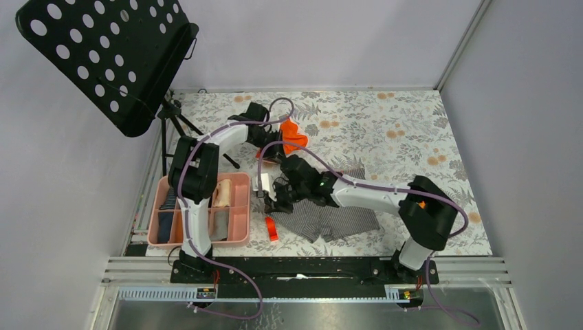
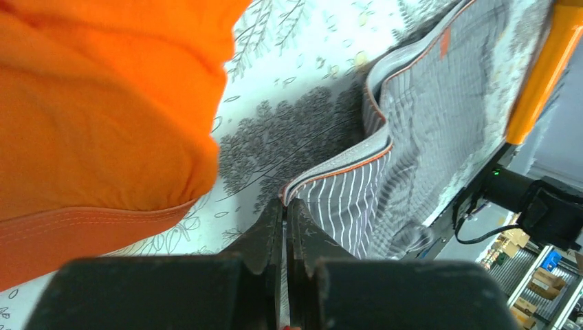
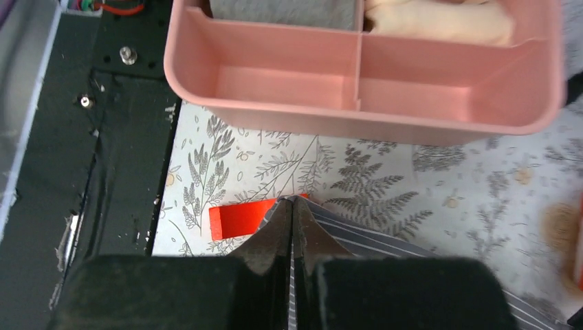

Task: Roll the underwear
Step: Fold the underwear at the center of the board.

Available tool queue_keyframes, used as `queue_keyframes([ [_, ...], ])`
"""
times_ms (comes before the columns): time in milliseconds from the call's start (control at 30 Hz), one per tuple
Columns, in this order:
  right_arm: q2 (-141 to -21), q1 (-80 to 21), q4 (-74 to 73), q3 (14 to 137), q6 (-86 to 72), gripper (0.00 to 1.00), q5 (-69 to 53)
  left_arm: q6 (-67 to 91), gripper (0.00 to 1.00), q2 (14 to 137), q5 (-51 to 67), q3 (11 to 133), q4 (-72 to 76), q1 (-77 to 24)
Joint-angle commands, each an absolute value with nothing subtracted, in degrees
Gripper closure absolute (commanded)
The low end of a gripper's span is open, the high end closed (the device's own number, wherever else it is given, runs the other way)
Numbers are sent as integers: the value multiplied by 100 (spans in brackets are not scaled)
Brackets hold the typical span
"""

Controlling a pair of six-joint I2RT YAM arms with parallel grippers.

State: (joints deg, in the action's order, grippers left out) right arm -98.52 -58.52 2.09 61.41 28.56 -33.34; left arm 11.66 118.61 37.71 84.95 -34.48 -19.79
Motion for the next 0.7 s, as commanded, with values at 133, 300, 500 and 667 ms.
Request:
queue_keyframes([
  [133, -8552, -5253, -254, 5707, 2549, 100, -3001, 1714, 100, 11640, 4361, 9279, -3060, -2123],
  [300, -7696, -4925, -788, 5144, 2823, 100, -2692, 1845, 100, 12003, 4498, 9837, -3054, -2509],
  [500, -6630, -4682, -1364, 4545, 2965, 100, -2271, 2105, 100, 12546, 4525, 10538, -2801, -2997],
  [667, -5980, -4471, -2081, 4390, 3113, 100, -1999, 2332, 100, 12988, 4569, 11248, -2641, -3343],
])
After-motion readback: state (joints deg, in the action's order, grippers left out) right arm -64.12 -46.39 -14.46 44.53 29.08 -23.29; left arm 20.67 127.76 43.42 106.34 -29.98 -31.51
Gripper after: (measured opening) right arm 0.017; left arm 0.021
